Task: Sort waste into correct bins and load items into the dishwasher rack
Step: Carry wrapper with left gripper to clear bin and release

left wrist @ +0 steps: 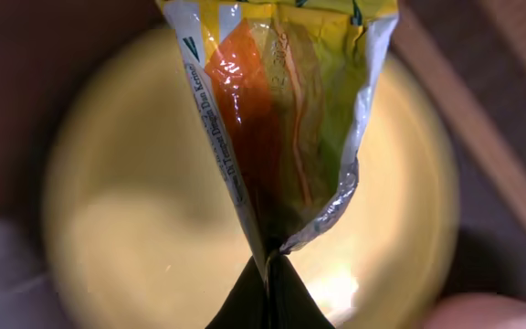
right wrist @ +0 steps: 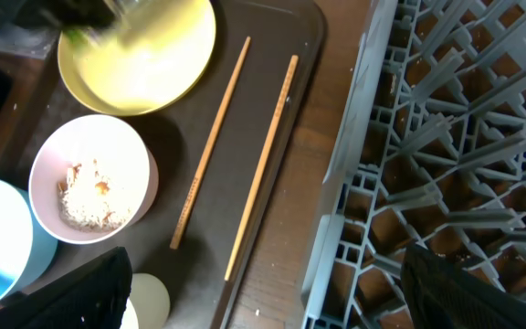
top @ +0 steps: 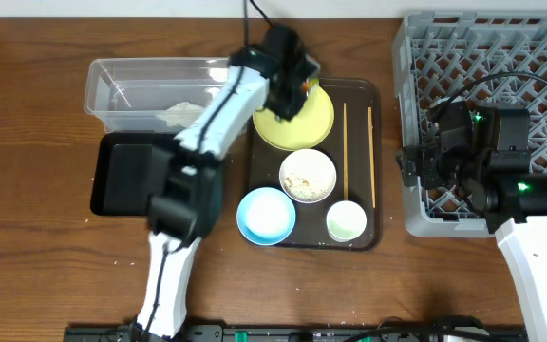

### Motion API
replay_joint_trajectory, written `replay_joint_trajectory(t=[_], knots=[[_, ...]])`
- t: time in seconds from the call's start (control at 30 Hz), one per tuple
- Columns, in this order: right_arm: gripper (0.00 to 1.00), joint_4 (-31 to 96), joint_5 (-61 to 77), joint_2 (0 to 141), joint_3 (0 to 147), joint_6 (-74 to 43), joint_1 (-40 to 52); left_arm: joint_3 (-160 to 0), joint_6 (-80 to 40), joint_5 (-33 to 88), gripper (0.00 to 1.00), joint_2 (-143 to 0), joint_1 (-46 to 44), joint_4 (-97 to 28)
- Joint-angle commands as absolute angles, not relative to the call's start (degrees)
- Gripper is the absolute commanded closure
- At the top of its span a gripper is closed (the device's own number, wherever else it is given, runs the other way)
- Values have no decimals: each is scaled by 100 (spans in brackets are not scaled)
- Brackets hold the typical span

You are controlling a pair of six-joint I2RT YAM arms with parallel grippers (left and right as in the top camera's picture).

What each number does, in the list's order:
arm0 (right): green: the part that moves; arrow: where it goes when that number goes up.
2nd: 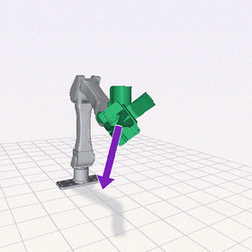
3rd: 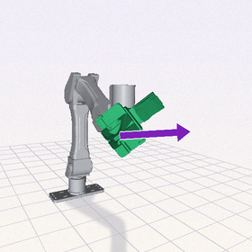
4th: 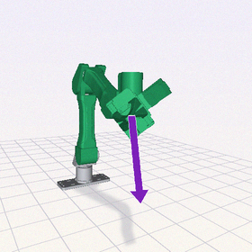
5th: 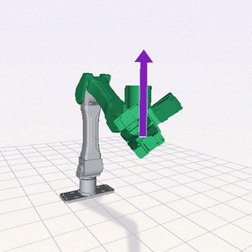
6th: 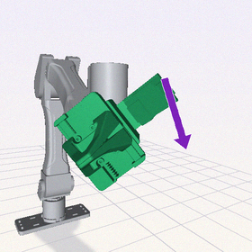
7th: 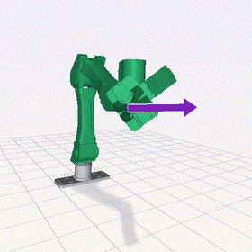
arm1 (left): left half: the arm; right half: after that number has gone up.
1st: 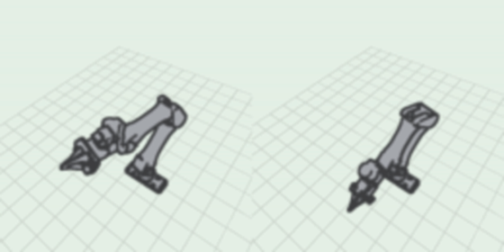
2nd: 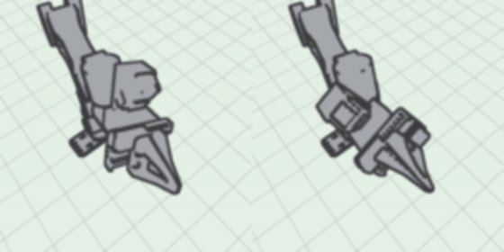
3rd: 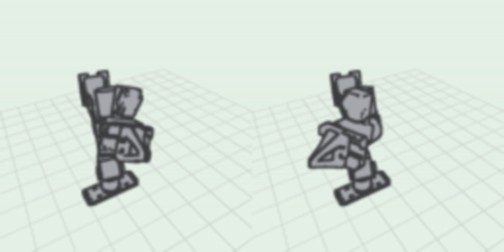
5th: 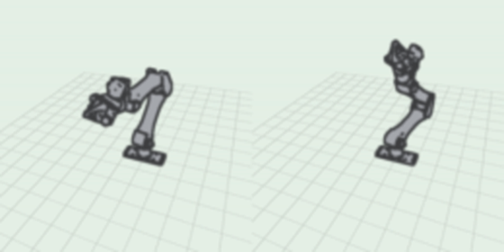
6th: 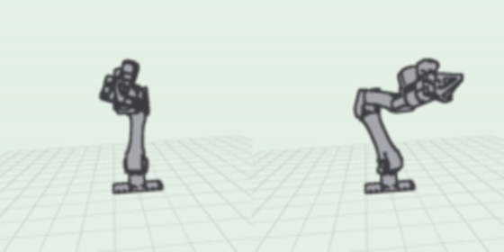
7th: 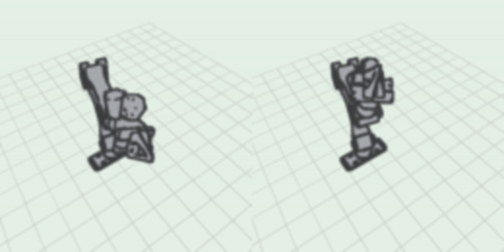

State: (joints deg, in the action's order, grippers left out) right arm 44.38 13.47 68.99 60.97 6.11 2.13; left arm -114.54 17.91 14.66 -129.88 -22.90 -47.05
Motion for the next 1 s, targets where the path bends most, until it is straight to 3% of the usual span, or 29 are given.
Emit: replay_joint_trajectory(t=[0.0,0.1,0.33,0.5,0.83,0.97], knots=[[8,4440,1354,6925,6169,648,255,-11552,1522,1258,94,-11708,-2038,-4842],[8,4440,1356,6925,6169,648,255,-11552,2045,919,94,-11255,-1761,-5133],[8,4438,1356,6925,6169,648,255,-11360,4550,701,94,-11277,-803,-6307],[8,4438,1356,6925,6169,646,255,-11087,4888,749,90,-11671,-126,-6198],[8,4438,1356,6925,6169,646,255,-11170,4606,832,30,-12086,152,-5924],[8,4429,1356,6925,6169,646,255,-11513,3789,834,16,-11762,43,-5946]])
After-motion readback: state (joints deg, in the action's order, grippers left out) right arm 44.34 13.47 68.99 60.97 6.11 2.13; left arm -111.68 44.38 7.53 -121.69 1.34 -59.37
